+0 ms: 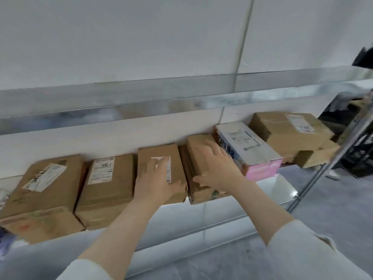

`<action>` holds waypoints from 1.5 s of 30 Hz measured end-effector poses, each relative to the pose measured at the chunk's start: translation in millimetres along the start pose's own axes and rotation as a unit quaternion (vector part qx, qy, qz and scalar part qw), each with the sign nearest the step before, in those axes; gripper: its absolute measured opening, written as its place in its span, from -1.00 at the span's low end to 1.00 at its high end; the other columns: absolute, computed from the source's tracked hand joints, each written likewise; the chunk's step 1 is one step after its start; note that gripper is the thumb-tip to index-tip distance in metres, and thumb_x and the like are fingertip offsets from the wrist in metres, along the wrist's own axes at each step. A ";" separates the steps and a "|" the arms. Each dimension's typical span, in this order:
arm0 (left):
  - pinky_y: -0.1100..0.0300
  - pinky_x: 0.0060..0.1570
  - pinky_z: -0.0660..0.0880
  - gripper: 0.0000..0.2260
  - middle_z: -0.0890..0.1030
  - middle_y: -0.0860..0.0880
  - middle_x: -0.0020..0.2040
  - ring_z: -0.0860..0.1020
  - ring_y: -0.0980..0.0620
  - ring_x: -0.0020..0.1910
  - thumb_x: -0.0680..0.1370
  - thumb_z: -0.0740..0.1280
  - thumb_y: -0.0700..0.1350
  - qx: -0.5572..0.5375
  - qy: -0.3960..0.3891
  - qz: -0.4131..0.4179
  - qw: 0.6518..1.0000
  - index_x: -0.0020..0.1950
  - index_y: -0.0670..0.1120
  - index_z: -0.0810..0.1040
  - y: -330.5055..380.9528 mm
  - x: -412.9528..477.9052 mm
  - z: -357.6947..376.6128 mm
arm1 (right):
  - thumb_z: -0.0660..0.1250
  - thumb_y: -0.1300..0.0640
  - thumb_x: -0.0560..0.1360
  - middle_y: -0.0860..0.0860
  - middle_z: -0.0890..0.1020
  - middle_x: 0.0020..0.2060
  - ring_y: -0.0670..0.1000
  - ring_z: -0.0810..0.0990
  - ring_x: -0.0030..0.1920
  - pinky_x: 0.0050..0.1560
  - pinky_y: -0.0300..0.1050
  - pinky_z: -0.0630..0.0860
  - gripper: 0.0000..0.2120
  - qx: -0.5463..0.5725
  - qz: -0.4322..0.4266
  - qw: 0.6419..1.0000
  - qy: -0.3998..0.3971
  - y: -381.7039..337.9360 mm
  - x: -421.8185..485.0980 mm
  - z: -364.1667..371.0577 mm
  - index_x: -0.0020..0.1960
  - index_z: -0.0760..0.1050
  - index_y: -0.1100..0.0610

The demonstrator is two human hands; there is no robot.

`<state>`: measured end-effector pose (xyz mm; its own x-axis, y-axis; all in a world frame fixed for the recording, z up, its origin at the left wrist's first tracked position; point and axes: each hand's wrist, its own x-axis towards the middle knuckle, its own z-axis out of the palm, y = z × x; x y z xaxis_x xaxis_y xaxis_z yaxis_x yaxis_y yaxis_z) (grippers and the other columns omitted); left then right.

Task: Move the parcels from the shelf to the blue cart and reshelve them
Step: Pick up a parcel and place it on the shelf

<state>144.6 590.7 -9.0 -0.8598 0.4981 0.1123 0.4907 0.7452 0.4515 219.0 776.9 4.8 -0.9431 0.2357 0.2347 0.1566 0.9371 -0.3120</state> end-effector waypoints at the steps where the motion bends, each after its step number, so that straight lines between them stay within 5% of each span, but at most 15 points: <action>1: -0.02 0.20 0.42 -0.32 0.28 -0.01 0.42 0.37 -0.11 0.34 0.43 0.38 0.19 -0.003 -0.001 -0.001 1.000 0.48 0.11 0.19 13.9 5.7 8.9 | 0.42 -0.16 0.29 0.03 0.13 0.47 0.19 0.17 0.42 0.36 0.11 0.19 -0.18 -0.012 0.005 1.000 -0.002 18.5 -3.3 -5.4 0.40 0.05 -0.16; 13: -0.09 0.12 0.50 -0.28 0.26 -0.04 0.44 0.43 -0.12 0.29 0.41 0.37 0.27 -0.003 -0.027 0.072 0.997 0.47 0.12 0.15 161.4 42.1 95.0 | 0.42 -0.32 0.28 0.00 0.09 0.50 0.16 0.16 0.45 0.40 0.15 0.17 -0.12 -0.051 0.047 0.997 -0.021 181.2 -39.5 -65.8 0.46 0.06 -0.19; 20: -0.08 0.13 0.46 -0.23 0.31 -0.05 0.35 0.41 -0.12 0.26 0.40 0.38 0.24 0.036 -0.092 0.082 0.992 0.47 0.10 0.06 183.3 46.9 134.3 | 0.51 -0.20 0.26 0.06 0.11 0.48 0.20 0.14 0.45 0.37 0.17 0.23 -0.05 -0.035 0.082 0.993 -0.075 226.5 -51.4 -59.3 0.49 0.07 -0.12; 26: -0.07 0.10 0.46 -0.23 0.38 -0.10 0.26 0.41 -0.13 0.19 0.44 0.35 0.21 0.074 -0.067 0.077 0.992 0.49 0.12 -0.03 187.8 56.0 151.8 | 0.55 0.01 0.30 0.11 0.18 0.41 0.22 0.30 0.36 0.32 0.14 0.37 -0.07 0.055 0.067 0.994 -0.074 242.5 -36.5 -31.3 0.50 0.08 -0.03; 32: -0.01 0.03 0.46 -0.25 0.40 -0.13 0.28 0.32 -0.14 0.25 0.49 0.34 0.08 0.046 -0.040 0.065 0.996 0.52 0.13 -0.06 189.0 58.0 167.2 | 0.49 0.07 0.35 0.09 0.24 0.35 0.18 0.42 0.22 0.14 0.02 0.51 -0.17 0.104 0.078 0.991 -0.042 252.8 -24.5 -14.2 0.45 0.08 -0.16; 45: 0.00 0.19 0.41 -0.30 0.46 -0.13 0.25 0.34 -0.13 0.25 0.49 0.38 -0.13 -0.063 -0.042 0.090 0.993 0.54 0.07 0.10 188.8 60.6 158.3 | 0.53 0.08 0.32 0.09 0.30 0.35 0.09 0.43 0.17 0.04 -0.16 0.37 -0.18 0.111 0.055 0.992 -0.005 257.5 -28.2 -23.5 0.45 0.17 -0.12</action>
<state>207.4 831.8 -57.0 -0.7420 0.6579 0.1291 0.6095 0.5818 0.5386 292.9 1017.6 -60.5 -0.9267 0.3297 0.1802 0.1904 0.8256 -0.5311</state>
